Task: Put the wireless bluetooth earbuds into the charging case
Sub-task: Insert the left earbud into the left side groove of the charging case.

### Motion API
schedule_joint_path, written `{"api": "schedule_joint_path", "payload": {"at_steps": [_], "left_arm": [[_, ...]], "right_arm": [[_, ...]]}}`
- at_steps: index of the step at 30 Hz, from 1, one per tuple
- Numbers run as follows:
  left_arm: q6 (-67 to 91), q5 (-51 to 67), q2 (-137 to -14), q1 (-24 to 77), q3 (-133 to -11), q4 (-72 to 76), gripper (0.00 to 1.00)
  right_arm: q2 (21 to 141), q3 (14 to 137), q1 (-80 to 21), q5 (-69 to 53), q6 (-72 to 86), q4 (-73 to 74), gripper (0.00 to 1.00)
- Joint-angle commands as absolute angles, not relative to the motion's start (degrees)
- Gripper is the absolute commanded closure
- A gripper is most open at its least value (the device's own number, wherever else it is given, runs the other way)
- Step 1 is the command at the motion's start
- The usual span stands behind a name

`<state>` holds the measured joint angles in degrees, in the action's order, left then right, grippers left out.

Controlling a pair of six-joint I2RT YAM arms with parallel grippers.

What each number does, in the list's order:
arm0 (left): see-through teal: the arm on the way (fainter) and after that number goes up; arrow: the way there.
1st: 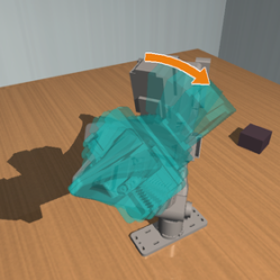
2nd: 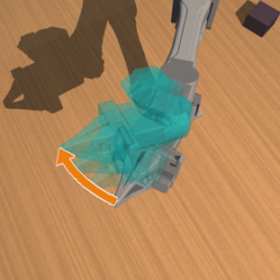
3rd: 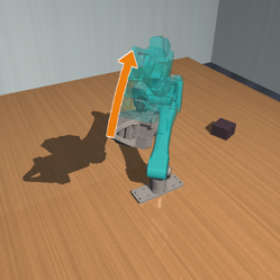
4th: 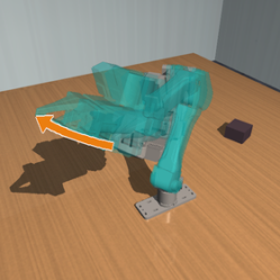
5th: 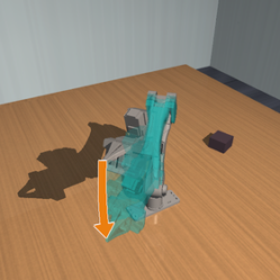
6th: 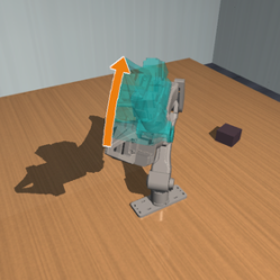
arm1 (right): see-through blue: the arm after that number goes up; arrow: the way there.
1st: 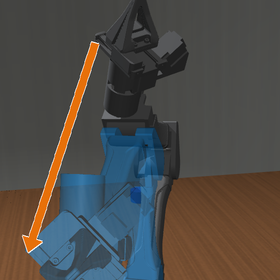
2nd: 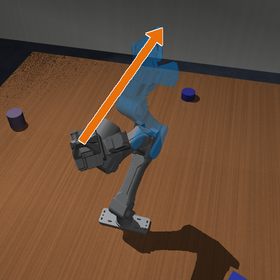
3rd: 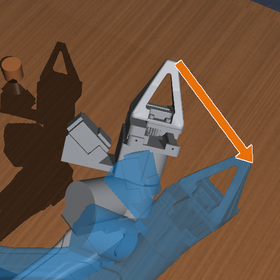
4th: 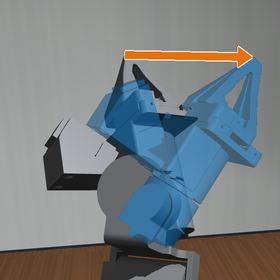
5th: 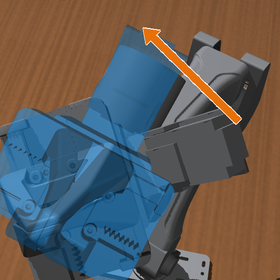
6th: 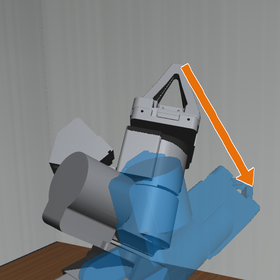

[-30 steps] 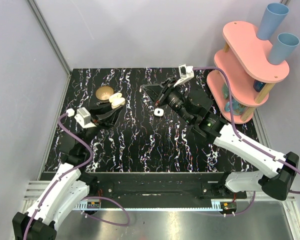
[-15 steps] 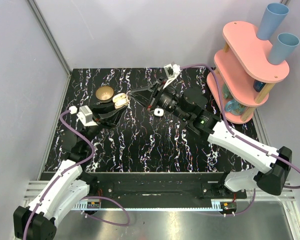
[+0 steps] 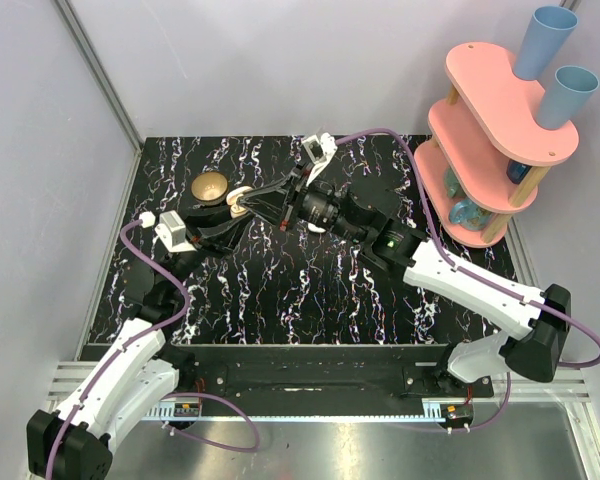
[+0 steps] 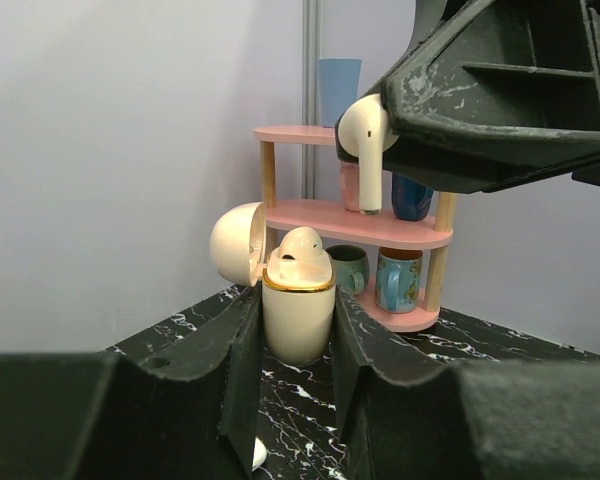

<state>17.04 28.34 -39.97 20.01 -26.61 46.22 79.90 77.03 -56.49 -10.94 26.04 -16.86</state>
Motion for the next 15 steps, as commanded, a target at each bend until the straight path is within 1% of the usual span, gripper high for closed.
{"api": "schedule_joint_path", "payload": {"at_steps": [1,10,15], "left_arm": [[17.8,29.1,-39.6,20.2,-27.9,50.1,1.00],[17.7,29.3,-39.2,20.3,-28.3,50.0,1.00],[17.6,29.3,-38.6,20.4,-28.3,49.7,1.00]], "right_arm": [[80.3,80.0,-57.6,-10.0,23.7,-16.8,1.00],[81.5,80.8,-58.4,-3.9,22.2,-13.7,1.00],[82.0,80.8,-58.5,-3.2,22.9,-14.0,1.00]]}}
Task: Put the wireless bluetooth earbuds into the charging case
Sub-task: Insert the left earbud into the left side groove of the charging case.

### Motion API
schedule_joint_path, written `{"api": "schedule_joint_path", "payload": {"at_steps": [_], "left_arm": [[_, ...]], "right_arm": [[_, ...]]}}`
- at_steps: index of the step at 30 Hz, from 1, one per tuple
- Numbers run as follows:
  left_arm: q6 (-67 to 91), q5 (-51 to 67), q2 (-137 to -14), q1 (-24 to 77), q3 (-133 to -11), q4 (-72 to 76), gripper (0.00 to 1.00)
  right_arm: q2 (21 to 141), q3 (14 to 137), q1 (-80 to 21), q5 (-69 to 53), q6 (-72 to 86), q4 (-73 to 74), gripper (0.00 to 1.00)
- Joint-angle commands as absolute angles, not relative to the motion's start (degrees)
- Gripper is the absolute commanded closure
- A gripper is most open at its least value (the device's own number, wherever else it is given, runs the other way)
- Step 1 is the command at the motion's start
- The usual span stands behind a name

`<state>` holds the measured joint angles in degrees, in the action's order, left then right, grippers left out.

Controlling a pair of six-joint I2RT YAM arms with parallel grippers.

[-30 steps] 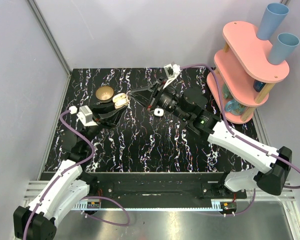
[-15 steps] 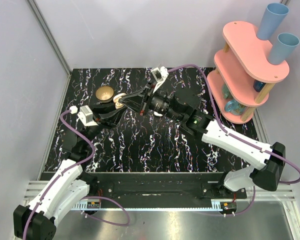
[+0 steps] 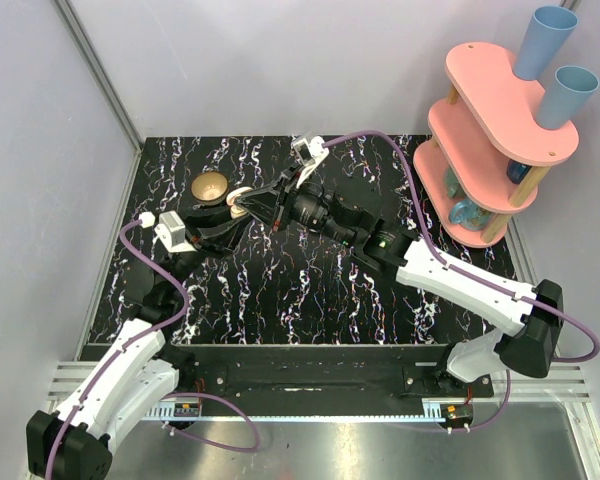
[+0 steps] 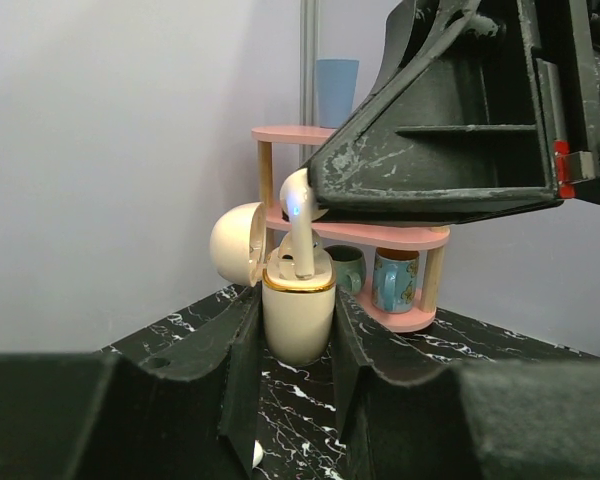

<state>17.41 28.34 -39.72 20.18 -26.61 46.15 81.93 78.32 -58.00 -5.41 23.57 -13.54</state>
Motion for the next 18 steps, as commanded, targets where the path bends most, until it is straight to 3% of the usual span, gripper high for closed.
{"api": "schedule_joint_path", "payload": {"at_steps": [1,18], "left_arm": [[17.6,29.4,-38.5,20.4,-28.2,49.5,1.00],[17.2,26.5,-38.0,20.4,-27.7,50.2,1.00]], "right_arm": [[82.2,80.8,-58.5,-2.7,23.0,-14.1,1.00],[82.3,79.8,-58.7,-4.5,23.5,-13.1,1.00]]}}
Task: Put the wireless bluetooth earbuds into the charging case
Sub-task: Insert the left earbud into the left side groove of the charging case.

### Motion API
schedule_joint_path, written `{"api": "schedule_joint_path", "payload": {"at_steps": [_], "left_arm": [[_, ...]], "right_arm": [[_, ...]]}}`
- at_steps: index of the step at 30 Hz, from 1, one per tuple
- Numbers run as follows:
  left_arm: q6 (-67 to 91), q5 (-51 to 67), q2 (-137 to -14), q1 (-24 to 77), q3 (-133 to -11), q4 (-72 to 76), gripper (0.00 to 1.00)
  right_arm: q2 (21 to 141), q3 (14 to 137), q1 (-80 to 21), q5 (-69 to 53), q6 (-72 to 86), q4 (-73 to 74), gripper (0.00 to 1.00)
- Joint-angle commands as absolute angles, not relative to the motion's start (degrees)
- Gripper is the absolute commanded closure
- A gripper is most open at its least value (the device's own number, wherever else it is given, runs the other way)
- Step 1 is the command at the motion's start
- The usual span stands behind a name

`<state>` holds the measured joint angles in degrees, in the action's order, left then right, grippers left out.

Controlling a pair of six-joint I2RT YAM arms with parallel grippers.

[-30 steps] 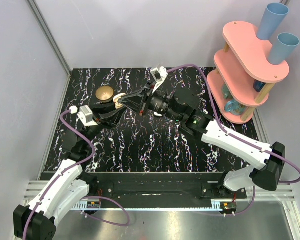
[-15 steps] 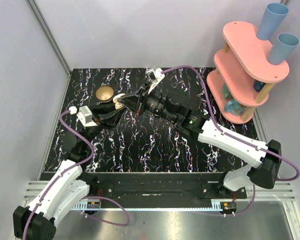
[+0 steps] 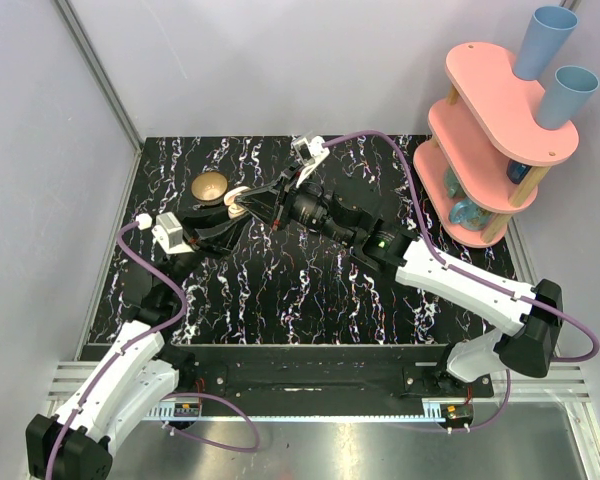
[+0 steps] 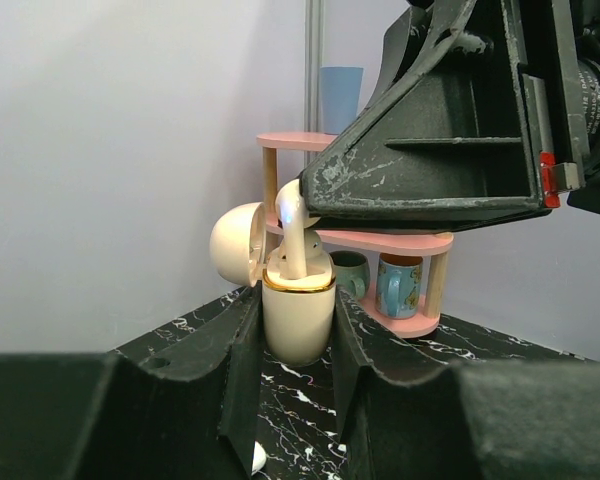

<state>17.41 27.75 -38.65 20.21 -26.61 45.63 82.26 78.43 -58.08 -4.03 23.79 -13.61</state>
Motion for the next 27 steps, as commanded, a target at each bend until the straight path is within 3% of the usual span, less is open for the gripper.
{"api": "schedule_joint_path", "payload": {"at_steps": [1,27], "left_arm": [[17.2,26.6,-38.1,20.4,-27.8,50.3,1.00],[17.4,25.7,-38.2,20.4,-28.1,51.7,1.00]], "right_arm": [[82.4,79.8,-58.8,-4.5,23.3,-12.9,1.00],[82.6,78.3,-59.4,-5.5,22.2,-11.7,1.00]]}}
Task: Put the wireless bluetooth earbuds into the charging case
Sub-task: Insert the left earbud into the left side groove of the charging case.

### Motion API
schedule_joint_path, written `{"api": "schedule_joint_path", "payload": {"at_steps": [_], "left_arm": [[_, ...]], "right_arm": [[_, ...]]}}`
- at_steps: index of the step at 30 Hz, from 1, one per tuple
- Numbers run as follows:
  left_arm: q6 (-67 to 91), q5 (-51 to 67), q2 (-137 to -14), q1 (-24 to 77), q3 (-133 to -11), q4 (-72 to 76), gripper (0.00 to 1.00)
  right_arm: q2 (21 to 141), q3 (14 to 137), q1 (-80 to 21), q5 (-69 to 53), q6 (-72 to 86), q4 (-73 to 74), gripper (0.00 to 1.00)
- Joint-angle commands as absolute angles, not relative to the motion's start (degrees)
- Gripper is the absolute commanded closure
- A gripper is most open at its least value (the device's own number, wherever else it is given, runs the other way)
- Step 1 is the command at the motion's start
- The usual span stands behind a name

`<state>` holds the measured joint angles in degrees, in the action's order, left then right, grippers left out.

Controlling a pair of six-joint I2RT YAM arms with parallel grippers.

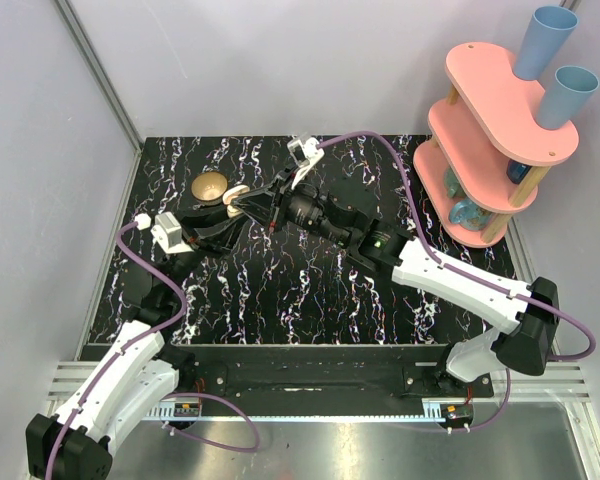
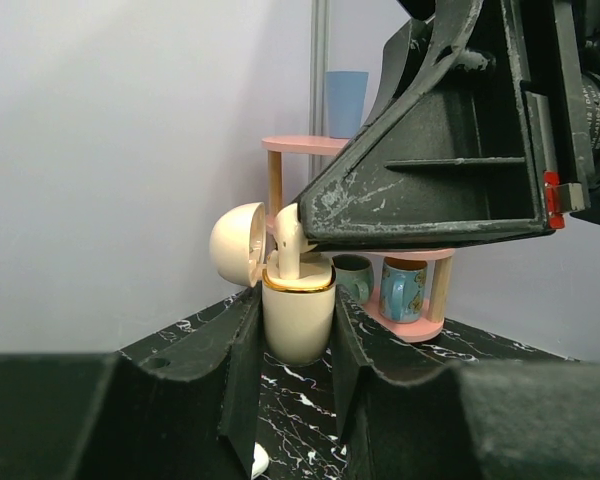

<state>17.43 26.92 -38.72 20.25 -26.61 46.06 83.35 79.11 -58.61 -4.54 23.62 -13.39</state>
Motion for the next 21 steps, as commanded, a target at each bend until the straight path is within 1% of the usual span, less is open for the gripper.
{"api": "schedule_joint_path", "payload": {"at_steps": [1,3,4,6,7,9,13,16,17,21], "left_arm": [[17.5,25.6,-38.3,20.4,-28.1,51.8,1.00],[17.7,25.7,-38.3,20.4,-28.0,51.9,1.00],[17.8,25.7,-38.3,20.4,-28.0,51.9,1.00],[17.8,25.8,-38.2,20.4,-28.0,51.9,1.00],[17.8,25.7,-38.1,20.4,-28.0,51.9,1.00],[17.7,25.7,-38.0,20.4,-27.8,51.6,1.00],[17.4,25.8,-37.7,20.4,-27.8,51.0,1.00],[17.4,25.8,-37.8,20.4,-27.6,50.8,1.00],[17.4,25.8,-37.8,20.4,-27.5,50.7,1.00],[17.3,25.8,-37.5,20.4,-27.2,50.3,1.00]], "right_arm": [[82.5,78.3,-59.4,-5.4,22.1,-11.4,1.00],[82.4,78.3,-59.4,-5.0,21.7,-11.4,1.00],[82.4,78.2,-59.4,-4.9,21.6,-11.7,0.95],[82.4,78.2,-59.4,-4.9,21.6,-11.9,0.91],[82.4,78.5,-59.4,-4.8,21.7,-11.8,0.83],[82.7,79.1,-59.4,-4.9,21.8,-11.6,0.80],[83.0,80.9,-59.4,-5.1,22.0,-11.3,0.65],[82.9,81.6,-59.4,-5.5,22.0,-11.9,0.60],[82.9,81.8,-59.4,-5.7,22.0,-12.1,0.56],[83.1,82.6,-59.4,-6.6,21.5,-13.0,0.48]]}}
